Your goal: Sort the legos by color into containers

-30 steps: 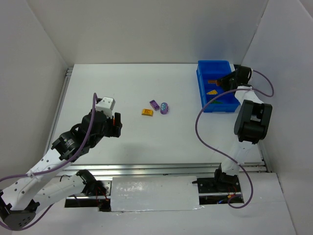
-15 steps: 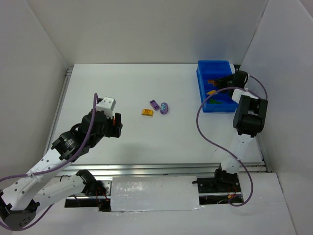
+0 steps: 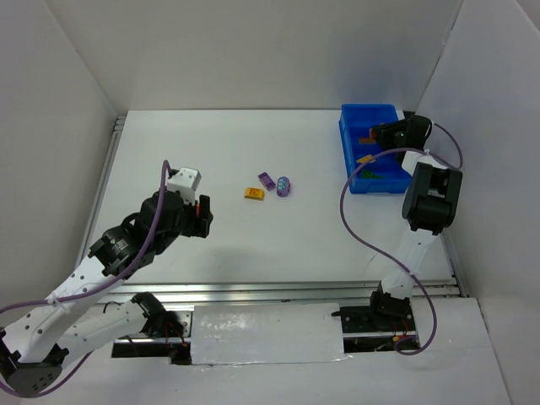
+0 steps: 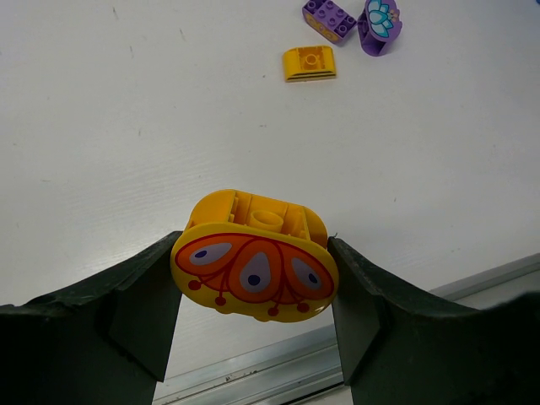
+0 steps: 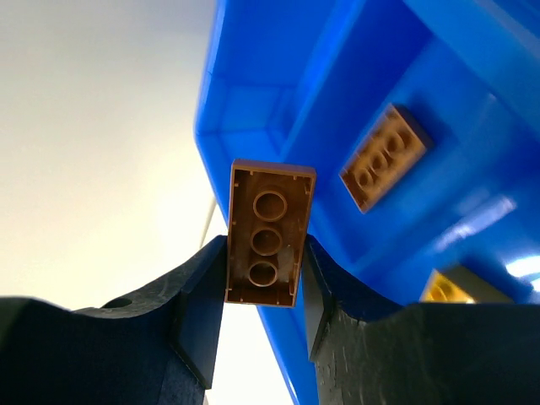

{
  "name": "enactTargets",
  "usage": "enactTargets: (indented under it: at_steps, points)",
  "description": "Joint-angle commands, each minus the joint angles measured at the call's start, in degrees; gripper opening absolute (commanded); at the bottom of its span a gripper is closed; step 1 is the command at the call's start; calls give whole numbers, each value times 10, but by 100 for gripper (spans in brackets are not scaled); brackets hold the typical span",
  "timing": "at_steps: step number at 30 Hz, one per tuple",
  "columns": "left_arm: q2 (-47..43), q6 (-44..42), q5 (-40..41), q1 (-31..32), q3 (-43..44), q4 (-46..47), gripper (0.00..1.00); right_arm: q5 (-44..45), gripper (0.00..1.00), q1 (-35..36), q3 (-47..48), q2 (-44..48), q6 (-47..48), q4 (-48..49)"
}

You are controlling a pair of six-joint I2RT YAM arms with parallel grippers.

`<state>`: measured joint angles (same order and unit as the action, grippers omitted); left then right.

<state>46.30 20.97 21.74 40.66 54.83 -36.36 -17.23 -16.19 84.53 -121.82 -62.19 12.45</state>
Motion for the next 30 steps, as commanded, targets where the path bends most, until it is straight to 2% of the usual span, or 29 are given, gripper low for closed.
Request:
enactTargets:
  at_steps: [1, 3, 5, 6, 7, 9, 12, 14, 16, 17, 18, 25, 30]
  points:
    - [-3, -12, -7, -2, 0, 23, 0, -10, 9, -4, 51, -26, -9, 14]
    - [-4, -11, -6, -2, 0, 22, 0, -11, 10, -4, 56, -38, -13, 11]
    - [-5, -11, -6, -2, -1, 22, 0, -13, 16, -4, 54, -40, -14, 12]
    - [-5, -12, -5, -2, -1, 22, 0, -13, 21, -4, 50, -40, -15, 20]
    - [-5, -12, -6, -3, -2, 23, 0, -13, 31, -4, 47, -41, -17, 21]
    - [-4, -14, -13, -3, -2, 24, 0, -17, 33, -4, 52, -46, -14, 20]
    - [1, -15, -20, -4, 0, 25, 0, -26, 45, -4, 61, -47, -11, 20]
    - [3, -16, -22, -4, -1, 25, 0, -27, 56, -4, 60, -45, -13, 22]
    - [2, -17, -23, -6, 0, 25, 0, -27, 73, -5, 64, -42, -13, 17]
    - [1, -17, -23, -6, -1, 24, 0, -26, 75, -4, 65, -40, -10, 15]
    - [-1, -17, -22, -7, 0, 25, 0, -27, 86, -4, 66, -40, -10, 14]
    - [-9, -15, -19, -7, 0, 24, 0, -28, 89, -4, 52, -21, -6, 15]
    - [-18, -14, -33, -14, 3, 30, 0, -50, 91, 2, 13, 47, 5, 16]
